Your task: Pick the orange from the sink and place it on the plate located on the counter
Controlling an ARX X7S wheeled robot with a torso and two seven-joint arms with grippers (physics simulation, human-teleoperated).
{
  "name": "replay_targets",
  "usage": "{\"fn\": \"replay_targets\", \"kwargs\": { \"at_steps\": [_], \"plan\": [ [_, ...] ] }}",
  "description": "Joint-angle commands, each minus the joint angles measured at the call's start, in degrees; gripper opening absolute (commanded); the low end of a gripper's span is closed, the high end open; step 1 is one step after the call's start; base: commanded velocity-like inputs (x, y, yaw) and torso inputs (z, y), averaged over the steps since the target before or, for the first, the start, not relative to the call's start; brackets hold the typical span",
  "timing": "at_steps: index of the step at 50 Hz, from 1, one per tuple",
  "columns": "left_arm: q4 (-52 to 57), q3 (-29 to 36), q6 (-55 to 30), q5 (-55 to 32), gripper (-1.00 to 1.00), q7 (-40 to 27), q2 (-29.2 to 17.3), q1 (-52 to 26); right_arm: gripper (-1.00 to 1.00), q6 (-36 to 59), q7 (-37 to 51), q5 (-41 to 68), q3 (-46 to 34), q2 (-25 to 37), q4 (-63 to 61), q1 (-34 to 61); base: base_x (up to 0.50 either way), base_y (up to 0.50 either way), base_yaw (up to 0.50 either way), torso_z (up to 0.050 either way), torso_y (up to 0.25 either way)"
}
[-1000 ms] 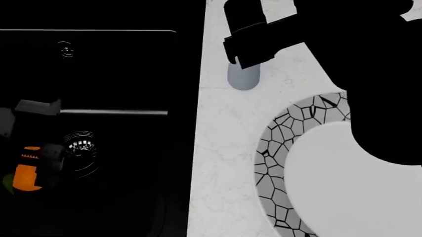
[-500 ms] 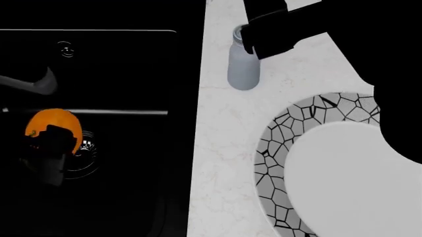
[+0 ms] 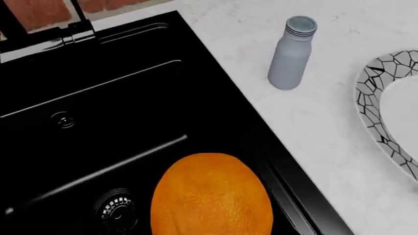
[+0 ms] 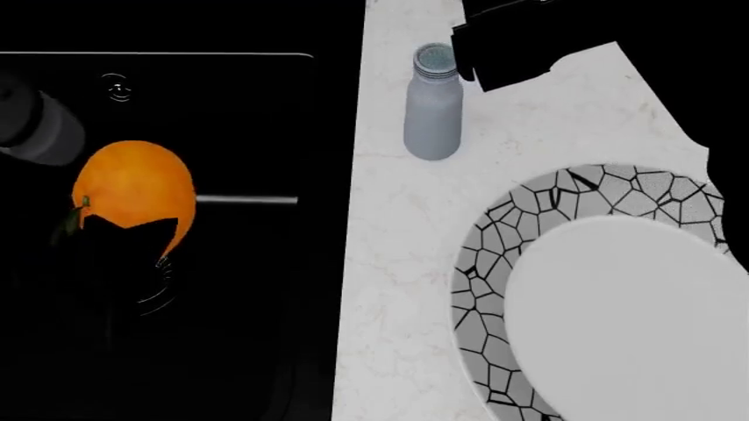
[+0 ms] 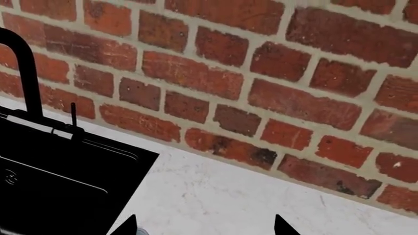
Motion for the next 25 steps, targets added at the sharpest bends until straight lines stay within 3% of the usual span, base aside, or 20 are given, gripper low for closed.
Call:
{"fn": "replay_targets", "kwargs": {
  "at_steps": [1,19,20,25],
  "plan": [
    [-0.4,0.6,-0.4,0.8,-1.0,0.9,-0.3,0.2,1.0,0.2,-0.4,-0.6,0.2,-0.2,-0.2,-0.3,0.0,0.0,0.0,0.0,0.0],
    [-0.4,0.6,-0.4,0.8,-1.0,0.9,-0.3,0.2,1.0,0.2,-0.4,-0.6,0.2,-0.2,-0.2,-0.3,0.0,0.0,0.0,0.0,0.0],
    [4.4,14.1,11.5,5.5,-1.0,12.2,-7.5,-6.3,1.0,5.9,-2.0,-4.3,5.7,-3.5,-1.1,-1.3,0.0,0.0,0.0,0.0,0.0],
    [4.4,14.0,11.6,5.9,-1.0,12.8,-7.4,-6.1,1.0,5.5,-1.5,-3.6,5.4,-3.2,-1.0,-1.1,0.0,0.0,0.0,0.0,0.0]
  ]
}}
